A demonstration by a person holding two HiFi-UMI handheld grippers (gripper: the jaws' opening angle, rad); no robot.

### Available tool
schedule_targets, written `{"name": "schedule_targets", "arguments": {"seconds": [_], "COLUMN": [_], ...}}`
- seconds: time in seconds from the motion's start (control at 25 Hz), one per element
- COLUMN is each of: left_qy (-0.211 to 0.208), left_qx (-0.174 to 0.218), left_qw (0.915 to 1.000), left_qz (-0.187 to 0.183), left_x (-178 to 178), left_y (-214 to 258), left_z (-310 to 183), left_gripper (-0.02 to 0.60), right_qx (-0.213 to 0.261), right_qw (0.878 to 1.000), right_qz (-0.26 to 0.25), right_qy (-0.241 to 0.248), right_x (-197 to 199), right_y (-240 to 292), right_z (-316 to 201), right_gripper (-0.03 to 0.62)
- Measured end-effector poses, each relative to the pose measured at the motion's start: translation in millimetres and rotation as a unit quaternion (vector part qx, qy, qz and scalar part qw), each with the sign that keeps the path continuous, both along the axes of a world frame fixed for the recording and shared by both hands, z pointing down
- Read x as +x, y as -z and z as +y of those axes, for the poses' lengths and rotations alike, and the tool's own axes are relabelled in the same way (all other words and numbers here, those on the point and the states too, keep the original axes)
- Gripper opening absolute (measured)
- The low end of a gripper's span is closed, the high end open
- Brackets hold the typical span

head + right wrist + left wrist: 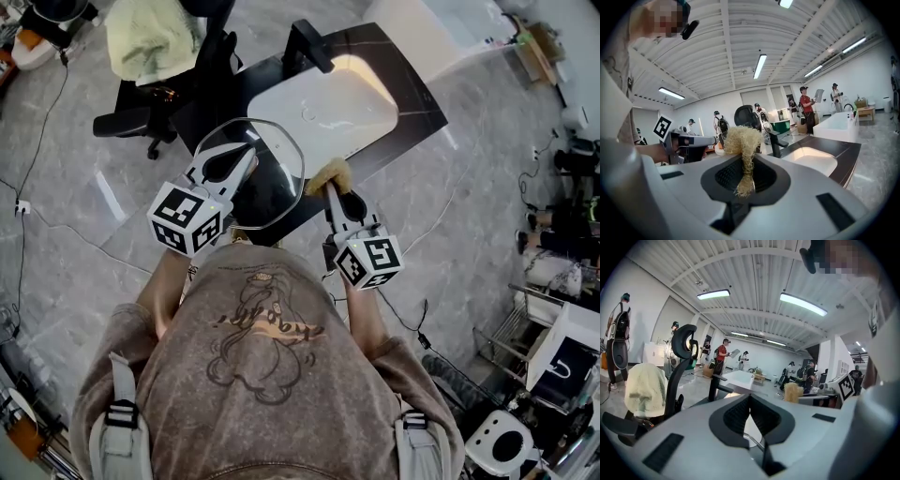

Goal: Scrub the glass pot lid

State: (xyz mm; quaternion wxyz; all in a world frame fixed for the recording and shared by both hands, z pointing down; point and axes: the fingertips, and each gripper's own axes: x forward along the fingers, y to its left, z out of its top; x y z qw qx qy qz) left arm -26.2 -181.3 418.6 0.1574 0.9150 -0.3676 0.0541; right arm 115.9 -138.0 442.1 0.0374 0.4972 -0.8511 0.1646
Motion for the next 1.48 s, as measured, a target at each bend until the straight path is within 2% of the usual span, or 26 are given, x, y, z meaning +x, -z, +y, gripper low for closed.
{"name": "schedule_targets", "arguments": {"seconds": [0.4, 1.48], "left_qy": [-0.003, 0.032], "left_qx": [0.025, 0.022], "left_qw": [0.9997, 0.9993], "left_qz": [-0.002, -0.003], "left_x": [-4.5, -15.8], "left_y": [5.8, -4.2], "left_z": [-1.5, -8.5], "left_gripper": [0.017, 0.017], "right_qx": [0.021, 0.032], "right_qw": [1.000, 0.999], "right_qz": [0.010, 0.006], "right_qy": [-0.018, -0.023], "right_x": [2.0, -4.9], "right_y": [9.1, 12.9], "right_z": [-2.8, -5.4], "right_gripper": [0.041, 0.041]}}
